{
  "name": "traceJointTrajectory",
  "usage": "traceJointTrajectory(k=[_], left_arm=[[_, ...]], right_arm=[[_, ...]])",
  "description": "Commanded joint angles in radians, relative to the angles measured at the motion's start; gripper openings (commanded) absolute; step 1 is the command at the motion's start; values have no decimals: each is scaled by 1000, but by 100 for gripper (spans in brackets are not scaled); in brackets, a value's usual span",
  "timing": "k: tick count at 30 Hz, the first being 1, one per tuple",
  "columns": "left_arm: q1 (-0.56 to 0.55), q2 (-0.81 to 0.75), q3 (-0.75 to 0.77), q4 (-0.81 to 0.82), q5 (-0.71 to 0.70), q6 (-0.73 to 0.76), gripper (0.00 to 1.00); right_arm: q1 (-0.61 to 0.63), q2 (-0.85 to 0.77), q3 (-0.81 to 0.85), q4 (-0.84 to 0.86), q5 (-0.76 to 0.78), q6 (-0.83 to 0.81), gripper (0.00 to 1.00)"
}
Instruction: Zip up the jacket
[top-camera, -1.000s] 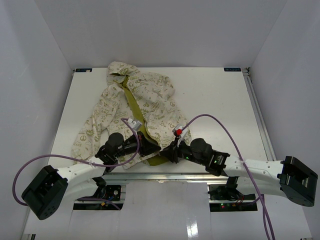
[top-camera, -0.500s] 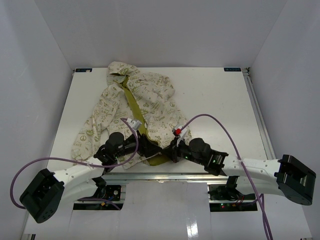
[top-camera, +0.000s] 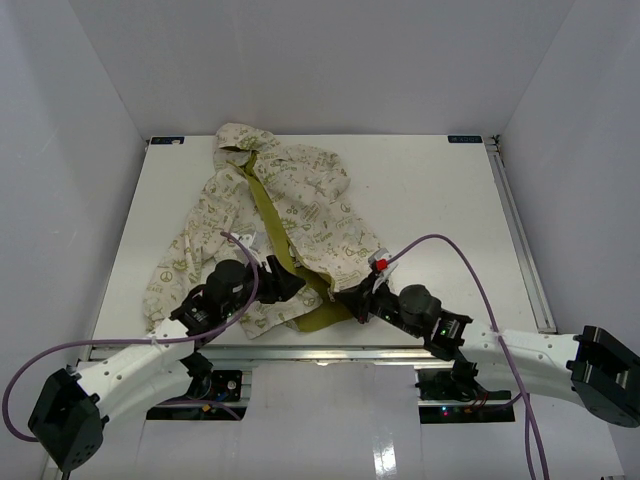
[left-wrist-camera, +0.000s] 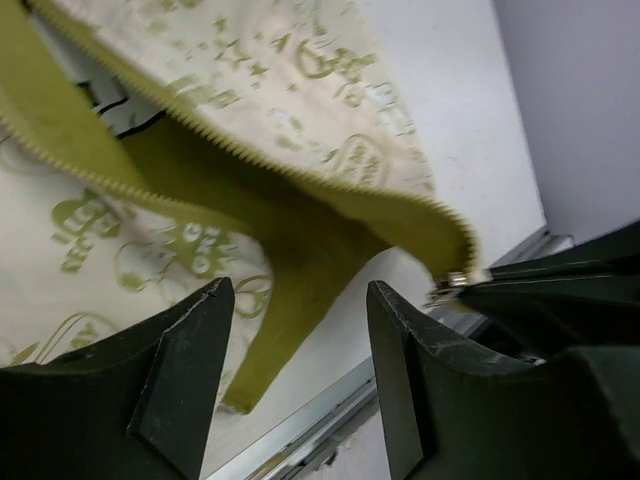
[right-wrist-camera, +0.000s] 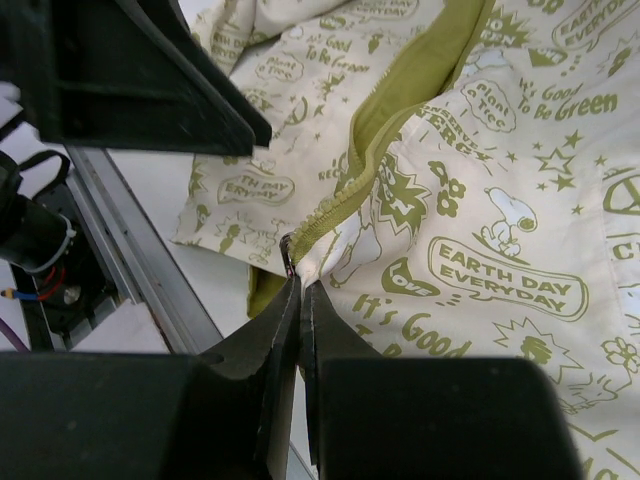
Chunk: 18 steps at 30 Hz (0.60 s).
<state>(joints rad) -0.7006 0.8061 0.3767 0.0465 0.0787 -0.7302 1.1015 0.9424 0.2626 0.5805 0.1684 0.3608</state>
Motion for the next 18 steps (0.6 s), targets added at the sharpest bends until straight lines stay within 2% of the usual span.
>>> traceJointTrajectory(k=[1,7,11,16,18], left_arm=[[0,12,-50,-102,-96,-34,65],[-2,180,-47,-59,-80,-43,63],[-2,284,-23,-8,3,-25,61],[-2,359,-5,5,17,-30,60],[-2,370,5,-18,-3,-26,50]], right_arm=[[-4,-58,-30,109,42,26,8],[-6,-100,-61,113,39,27,8],[-11,-119,-73,111,36,23,8],[-12,-136,-88,111,35,20,8],[-14,-144,-93,109,37,21,8]])
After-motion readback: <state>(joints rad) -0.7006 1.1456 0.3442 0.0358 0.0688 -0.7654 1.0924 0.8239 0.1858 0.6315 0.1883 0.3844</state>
